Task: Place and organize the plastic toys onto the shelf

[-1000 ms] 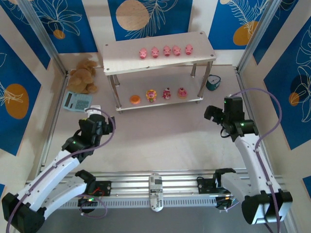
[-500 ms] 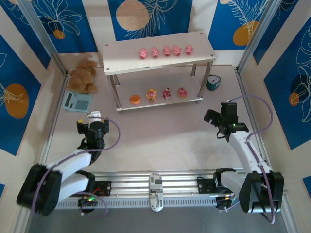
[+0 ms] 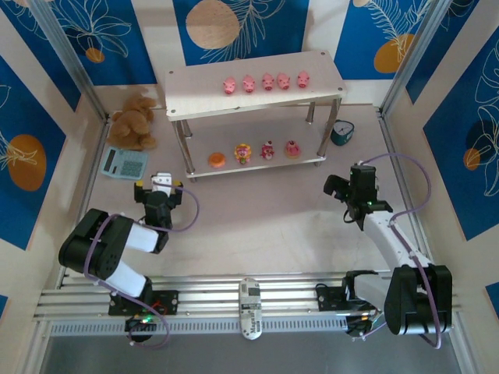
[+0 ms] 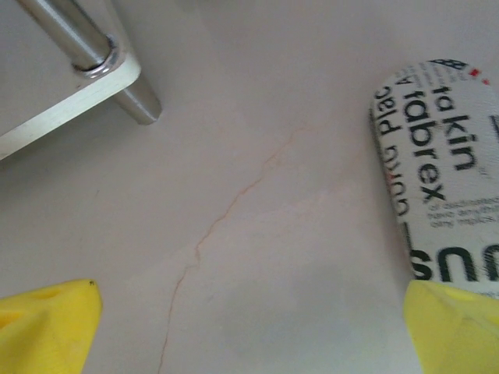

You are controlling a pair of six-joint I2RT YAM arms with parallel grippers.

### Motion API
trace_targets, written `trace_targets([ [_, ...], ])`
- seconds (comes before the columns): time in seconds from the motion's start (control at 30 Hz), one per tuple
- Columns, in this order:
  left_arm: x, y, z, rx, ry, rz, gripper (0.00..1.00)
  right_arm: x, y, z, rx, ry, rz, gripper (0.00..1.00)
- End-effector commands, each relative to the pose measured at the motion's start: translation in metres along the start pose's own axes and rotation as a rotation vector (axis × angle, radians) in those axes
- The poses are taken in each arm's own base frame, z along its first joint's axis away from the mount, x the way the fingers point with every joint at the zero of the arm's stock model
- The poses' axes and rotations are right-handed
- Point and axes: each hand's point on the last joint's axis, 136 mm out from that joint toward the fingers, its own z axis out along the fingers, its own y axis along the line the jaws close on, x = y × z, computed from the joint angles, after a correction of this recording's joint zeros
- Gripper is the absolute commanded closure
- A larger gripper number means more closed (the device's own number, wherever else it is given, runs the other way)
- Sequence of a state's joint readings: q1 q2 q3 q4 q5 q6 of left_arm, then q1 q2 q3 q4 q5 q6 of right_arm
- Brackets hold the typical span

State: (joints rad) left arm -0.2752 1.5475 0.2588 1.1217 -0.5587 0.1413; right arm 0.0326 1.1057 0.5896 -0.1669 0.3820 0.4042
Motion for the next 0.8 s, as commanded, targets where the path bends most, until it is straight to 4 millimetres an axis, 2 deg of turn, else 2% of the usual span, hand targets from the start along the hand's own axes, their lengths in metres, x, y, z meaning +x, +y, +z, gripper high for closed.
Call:
trace_targets([
  [0.0, -0.019, -0.002, 0.005, 0.049, -0.054, -0.031, 0.00, -0.013, 0.019, 0.002, -0.057, -0.092, -0.081, 0.01],
  [0.07, -0.014, -0.006, 0.008, 0.114, -0.035, -0.057, 0.00, -0.013, 0.027, 0.003, -0.075, -0.117, -0.131, 0.01],
  [0.1, -0.003, -0.011, 0.011, 0.190, -0.015, -0.078, 0.00, -0.012, 0.030, 0.004, -0.083, -0.127, -0.151, 0.01],
  [0.13, -0.008, -0.020, 0.014, 0.248, -0.064, -0.064, 0.00, -0.012, 0.032, 0.005, -0.087, -0.138, -0.169, 0.01],
  [0.2, -0.002, -0.024, 0.012, 0.264, 0.002, -0.051, 0.00, -0.010, 0.035, 0.008, -0.095, -0.163, -0.193, 0.01],
  [0.43, -0.004, -0.023, 0.012, 0.254, -0.026, -0.057, 0.00, -0.028, 0.044, 0.016, -0.158, -0.413, -0.240, 0.01],
  [0.57, -0.004, -0.022, 0.012, 0.252, -0.028, -0.059, 0.00, -0.039, 0.045, 0.029, -0.138, -0.456, -0.277, 0.01],
  [0.7, -0.004, -0.023, 0.013, 0.253, -0.030, -0.057, 0.00, -0.029, 0.054, 0.050, -0.198, -0.433, -0.302, 0.01],
  [0.73, -0.004, -0.022, 0.013, 0.252, -0.027, -0.059, 0.00, -0.023, 0.048, 0.056, -0.202, -0.405, -0.281, 0.01],
  [0.77, -0.004, -0.022, 0.013, 0.252, -0.025, -0.058, 0.00, -0.026, 0.046, 0.058, -0.201, -0.414, -0.272, 0.01],
])
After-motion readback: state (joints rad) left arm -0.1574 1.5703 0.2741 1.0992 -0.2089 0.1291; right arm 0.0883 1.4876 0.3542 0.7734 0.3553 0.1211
